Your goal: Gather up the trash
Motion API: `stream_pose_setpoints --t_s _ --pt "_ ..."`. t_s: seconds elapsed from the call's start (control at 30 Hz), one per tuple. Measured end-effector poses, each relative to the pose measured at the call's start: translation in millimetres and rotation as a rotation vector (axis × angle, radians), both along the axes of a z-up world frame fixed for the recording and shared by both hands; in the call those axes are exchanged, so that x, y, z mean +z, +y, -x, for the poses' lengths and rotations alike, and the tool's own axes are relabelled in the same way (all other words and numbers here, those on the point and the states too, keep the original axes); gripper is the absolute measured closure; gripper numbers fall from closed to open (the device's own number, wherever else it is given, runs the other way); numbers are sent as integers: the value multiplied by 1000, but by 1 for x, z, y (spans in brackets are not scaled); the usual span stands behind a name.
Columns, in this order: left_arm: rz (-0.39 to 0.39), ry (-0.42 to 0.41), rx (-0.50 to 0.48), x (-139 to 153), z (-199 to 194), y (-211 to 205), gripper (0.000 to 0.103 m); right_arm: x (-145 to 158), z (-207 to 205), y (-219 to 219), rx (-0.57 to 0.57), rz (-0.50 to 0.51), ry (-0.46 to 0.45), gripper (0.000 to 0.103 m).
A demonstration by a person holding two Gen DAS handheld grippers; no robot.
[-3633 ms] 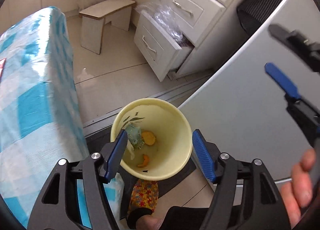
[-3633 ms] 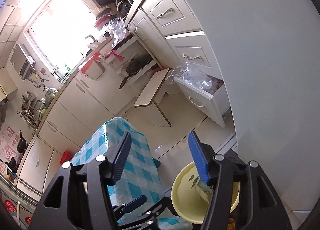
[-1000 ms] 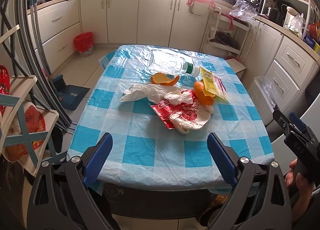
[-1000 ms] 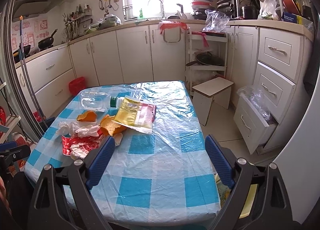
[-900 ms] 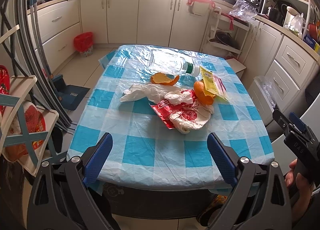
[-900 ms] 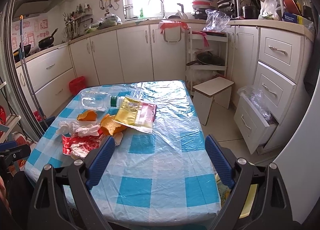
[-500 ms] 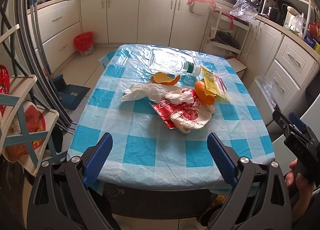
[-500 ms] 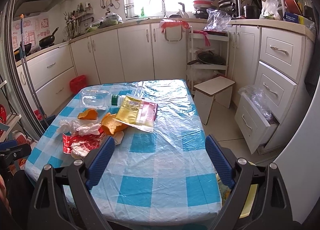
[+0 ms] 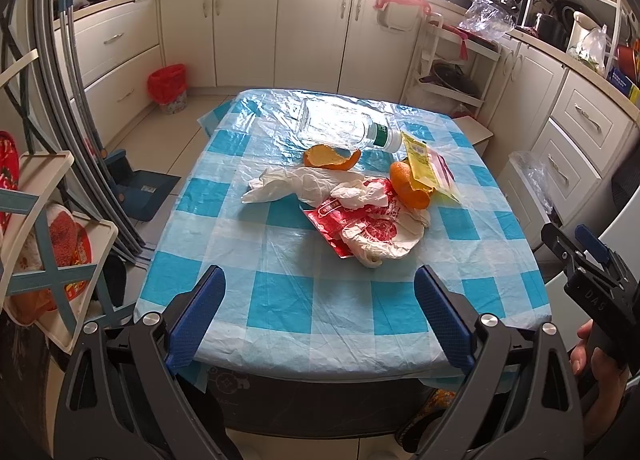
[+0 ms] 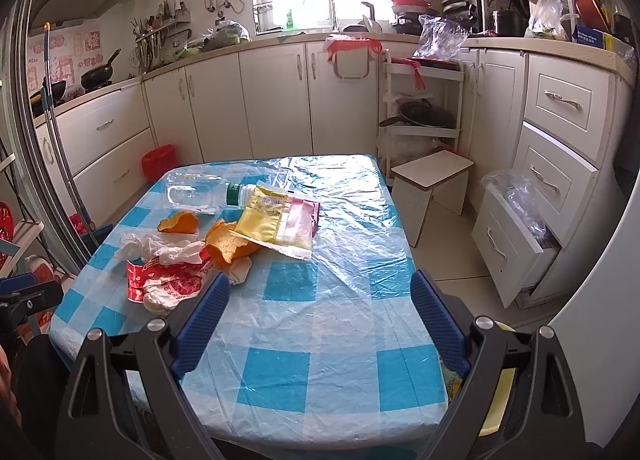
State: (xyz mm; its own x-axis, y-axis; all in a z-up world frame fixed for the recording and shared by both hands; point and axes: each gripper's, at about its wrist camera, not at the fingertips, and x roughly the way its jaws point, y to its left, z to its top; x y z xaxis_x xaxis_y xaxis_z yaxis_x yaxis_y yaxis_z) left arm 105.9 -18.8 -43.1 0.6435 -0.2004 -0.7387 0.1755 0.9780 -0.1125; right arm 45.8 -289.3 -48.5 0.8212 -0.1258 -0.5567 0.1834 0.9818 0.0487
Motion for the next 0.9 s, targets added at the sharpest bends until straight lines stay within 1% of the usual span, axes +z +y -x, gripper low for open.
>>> stream_pose_setpoints --t_s 0.1,0.3,0.4,0.47,0.6,0.63,0.73,0.8,0.9 --pt "0 -15 -25 1 -2 -1 12 -1 -1 0 4 0 4 15" --pt "-22 -78 -142 0 -18 -20 12 -3 -1 2 12 6 14 15" --pt "-21 -80 -200 -4 -33 -30 12 -5 -1 2 13 8 22 15" --pt "-16 -75 -222 -8 -43 -36 13 -6 -2 2 14 7 25 15" --pt "-14 -51 -261 -20 -66 -47 24 -7 -4 1 15 0 32 15" --pt "-23 -43 -265 -24 -72 -50 27 -8 -4 1 16 0 34 15" --pt "-27 -13 -271 -35 -89 -54 33 -9 -5 2 21 -2 38 15" --pt "-25 1 -276 -42 -99 -56 35 -10 -6 2 25 -7 39 15" --pt "-44 9 -287 -49 -110 -62 37 -11 -7 1 28 -17 43 15"
